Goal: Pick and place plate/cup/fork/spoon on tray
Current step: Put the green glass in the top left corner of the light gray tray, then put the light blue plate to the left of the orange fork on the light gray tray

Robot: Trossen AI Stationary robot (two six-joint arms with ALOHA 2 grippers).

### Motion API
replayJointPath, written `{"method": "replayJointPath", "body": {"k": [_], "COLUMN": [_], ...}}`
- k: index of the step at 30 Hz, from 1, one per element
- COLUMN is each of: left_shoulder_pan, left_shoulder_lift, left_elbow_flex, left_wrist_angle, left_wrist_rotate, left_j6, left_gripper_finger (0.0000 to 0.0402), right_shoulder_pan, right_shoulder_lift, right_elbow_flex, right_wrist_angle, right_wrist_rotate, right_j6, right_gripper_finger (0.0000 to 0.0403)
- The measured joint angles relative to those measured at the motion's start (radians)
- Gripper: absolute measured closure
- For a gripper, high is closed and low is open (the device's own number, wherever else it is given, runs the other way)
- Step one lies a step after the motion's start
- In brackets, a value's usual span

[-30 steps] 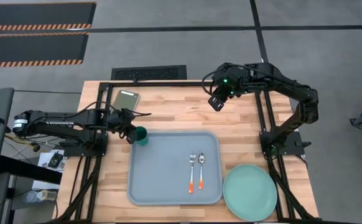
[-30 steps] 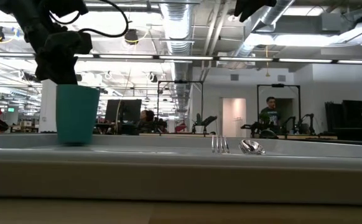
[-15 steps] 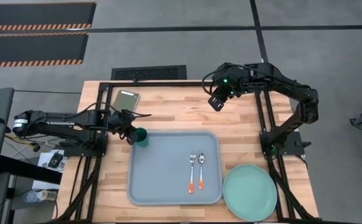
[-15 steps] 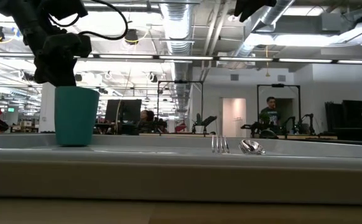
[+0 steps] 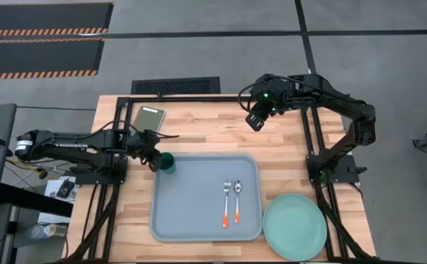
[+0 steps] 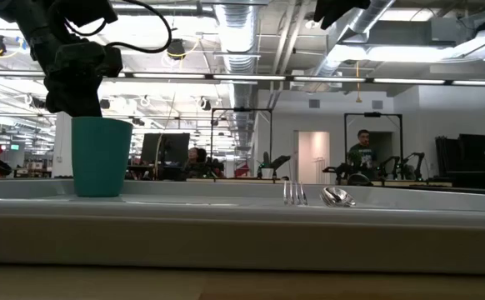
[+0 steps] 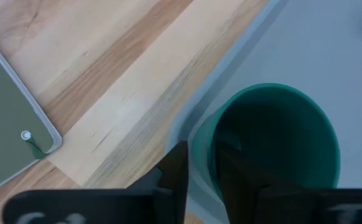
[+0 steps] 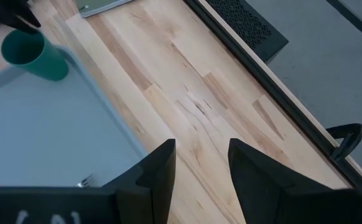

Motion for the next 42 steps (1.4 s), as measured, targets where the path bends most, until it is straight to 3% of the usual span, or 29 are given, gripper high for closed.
{"method": "replayJointPath", "body": {"k": [9,18,22,26,33,42], "left_shoulder_pan": [0.0,0.0,0.0,0.0,0.0,0.0], "left_shoulder_lift": [0.0,-0.049,-0.102,-0.155,-0.211,-0.2], "left_elbow_flex": [0.027,0.109,0.13,0.135,0.136,0.136], "left_wrist_angle": [-0.028,-0.079,-0.075,-0.07,-0.067,-0.066], "left_wrist_rotate": [0.01,-0.011,-0.011,-0.017,-0.018,-0.049], "left_j6": [-0.01,0.0,0.0,0.0,0.005,0.035], "left_gripper_finger": [0.0276,0.0255,0.0255,0.0256,0.0256,0.0256], "right_shoulder_pan": [0.0,0.039,0.126,0.249,0.464,0.707], "right_shoulder_lift": [0.0,-0.002,-0.073,-0.181,-0.357,-0.384], "right_elbow_flex": [0.0,-0.017,-0.211,-0.492,-0.918,-1.201], "right_wrist_angle": [-0.031,-0.189,-0.174,-0.16,0.022,0.337], "right_wrist_rotate": [-0.001,0.02,0.016,-0.028,-0.182,-0.19], "right_j6": [0.002,0.141,0.285,0.49,0.817,0.838], "right_gripper_finger": [0.023,0.023,0.023,0.023,0.023,0.023]}}
